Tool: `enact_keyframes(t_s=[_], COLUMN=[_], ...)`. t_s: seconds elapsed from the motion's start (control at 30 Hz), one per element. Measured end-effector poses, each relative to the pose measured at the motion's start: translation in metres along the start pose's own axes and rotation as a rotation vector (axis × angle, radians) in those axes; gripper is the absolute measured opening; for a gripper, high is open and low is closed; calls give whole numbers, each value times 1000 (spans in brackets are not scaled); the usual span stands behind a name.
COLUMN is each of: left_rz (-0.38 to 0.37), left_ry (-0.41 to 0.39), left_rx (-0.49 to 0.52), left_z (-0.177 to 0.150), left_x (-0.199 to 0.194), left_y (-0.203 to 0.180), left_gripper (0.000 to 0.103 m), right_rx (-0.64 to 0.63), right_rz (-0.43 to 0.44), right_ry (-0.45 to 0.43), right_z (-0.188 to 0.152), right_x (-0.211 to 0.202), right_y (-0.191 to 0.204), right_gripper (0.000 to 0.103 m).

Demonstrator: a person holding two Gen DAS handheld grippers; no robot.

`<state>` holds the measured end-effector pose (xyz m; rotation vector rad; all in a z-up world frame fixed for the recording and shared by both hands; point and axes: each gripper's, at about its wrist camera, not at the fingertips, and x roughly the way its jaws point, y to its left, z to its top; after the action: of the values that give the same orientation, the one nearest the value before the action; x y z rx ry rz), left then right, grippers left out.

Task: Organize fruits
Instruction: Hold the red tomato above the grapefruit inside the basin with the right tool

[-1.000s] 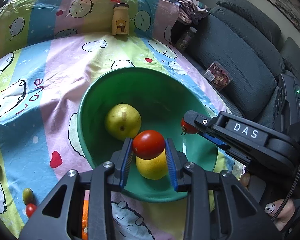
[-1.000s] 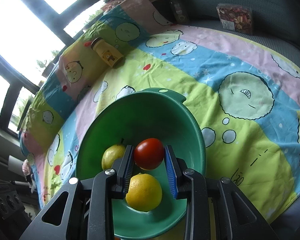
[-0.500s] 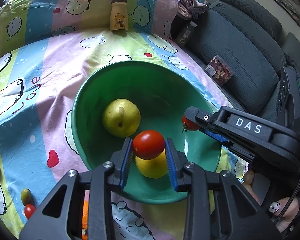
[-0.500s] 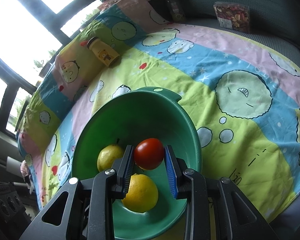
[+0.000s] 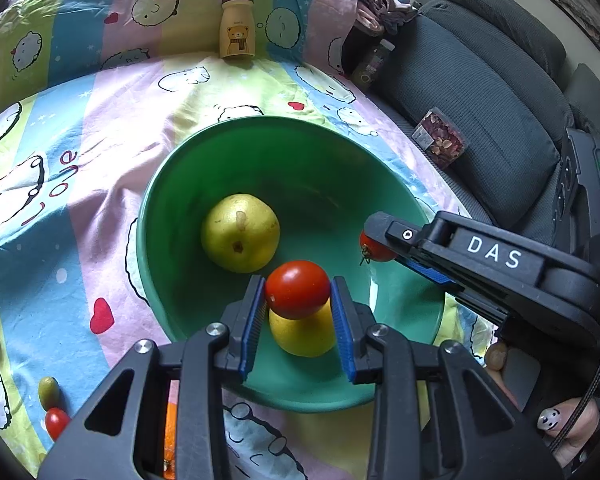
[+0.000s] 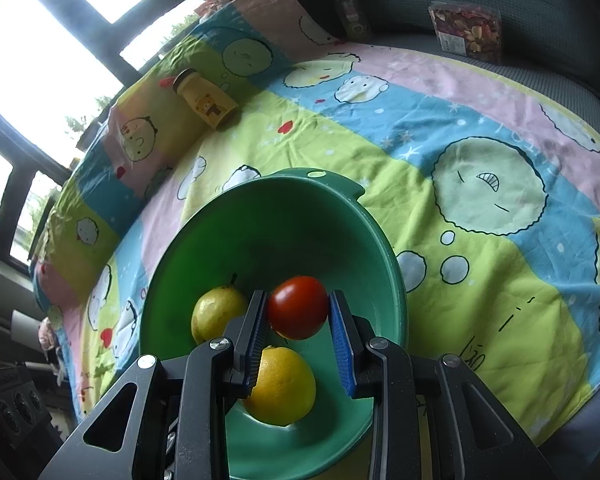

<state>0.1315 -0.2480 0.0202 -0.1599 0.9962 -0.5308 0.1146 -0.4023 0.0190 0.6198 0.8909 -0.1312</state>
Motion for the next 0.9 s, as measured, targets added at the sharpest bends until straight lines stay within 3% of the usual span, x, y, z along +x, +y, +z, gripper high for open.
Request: enact_keyframes(t_s=[0.9], left_rz=[8], left_ry=[1], left_rx=[2], left_z=[1], left_x=[3], left_y=[1], left_gripper=[33], right_rx=[-12], right_rz=[-12], right_ry=[4], right_z=[-1], right_x=[2], right_y=[2], right_gripper=[33])
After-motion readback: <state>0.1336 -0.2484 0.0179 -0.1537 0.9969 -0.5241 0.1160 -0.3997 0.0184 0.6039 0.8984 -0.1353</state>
